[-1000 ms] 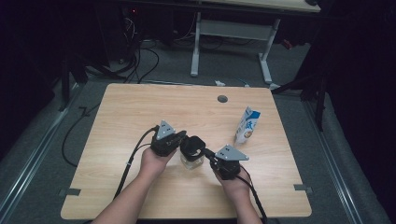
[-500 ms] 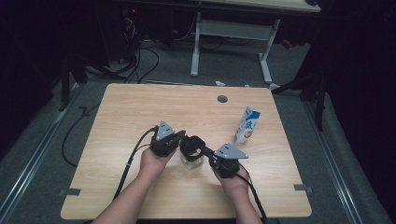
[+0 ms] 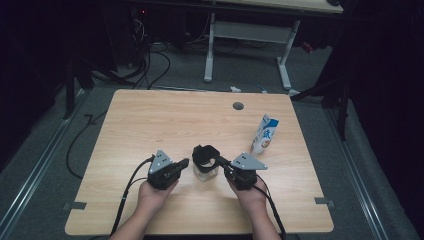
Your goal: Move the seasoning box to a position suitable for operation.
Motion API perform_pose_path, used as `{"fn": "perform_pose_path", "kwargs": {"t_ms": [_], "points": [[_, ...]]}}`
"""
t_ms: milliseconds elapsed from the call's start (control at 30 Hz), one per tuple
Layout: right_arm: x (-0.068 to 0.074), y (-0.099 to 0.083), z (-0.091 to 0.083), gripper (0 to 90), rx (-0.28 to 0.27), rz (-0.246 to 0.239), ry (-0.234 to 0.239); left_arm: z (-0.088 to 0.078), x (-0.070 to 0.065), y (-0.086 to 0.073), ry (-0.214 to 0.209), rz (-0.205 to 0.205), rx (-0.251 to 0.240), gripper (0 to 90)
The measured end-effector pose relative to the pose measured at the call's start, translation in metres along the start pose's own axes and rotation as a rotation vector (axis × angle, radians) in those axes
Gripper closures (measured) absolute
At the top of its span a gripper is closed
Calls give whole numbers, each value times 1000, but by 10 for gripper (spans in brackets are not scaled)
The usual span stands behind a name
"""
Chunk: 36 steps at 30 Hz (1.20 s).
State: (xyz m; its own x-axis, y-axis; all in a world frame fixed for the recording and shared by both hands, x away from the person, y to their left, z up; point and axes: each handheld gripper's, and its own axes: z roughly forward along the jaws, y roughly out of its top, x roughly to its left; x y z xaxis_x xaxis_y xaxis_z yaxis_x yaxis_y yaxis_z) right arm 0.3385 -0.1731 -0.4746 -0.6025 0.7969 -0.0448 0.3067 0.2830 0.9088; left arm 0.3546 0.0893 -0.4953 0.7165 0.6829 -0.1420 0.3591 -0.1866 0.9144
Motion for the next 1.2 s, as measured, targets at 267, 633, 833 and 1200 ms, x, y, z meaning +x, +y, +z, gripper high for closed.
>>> {"fn": "perform_pose_path", "kwargs": {"t_ms": [267,633,833,1200], "points": [[1,1,-1,899,-3,-5,4,5,-18,5,-51,20,-6,900],[2,2,-2,898,-8,0,10,9,-25,10,-60,25,-10,900],[5,-1,3,899,12,-6,24,9,-25,11,-59,19,-16,900],[6,-6,8,898,13,-4,16,10,-20,17,-47,4,-34,900]]}}
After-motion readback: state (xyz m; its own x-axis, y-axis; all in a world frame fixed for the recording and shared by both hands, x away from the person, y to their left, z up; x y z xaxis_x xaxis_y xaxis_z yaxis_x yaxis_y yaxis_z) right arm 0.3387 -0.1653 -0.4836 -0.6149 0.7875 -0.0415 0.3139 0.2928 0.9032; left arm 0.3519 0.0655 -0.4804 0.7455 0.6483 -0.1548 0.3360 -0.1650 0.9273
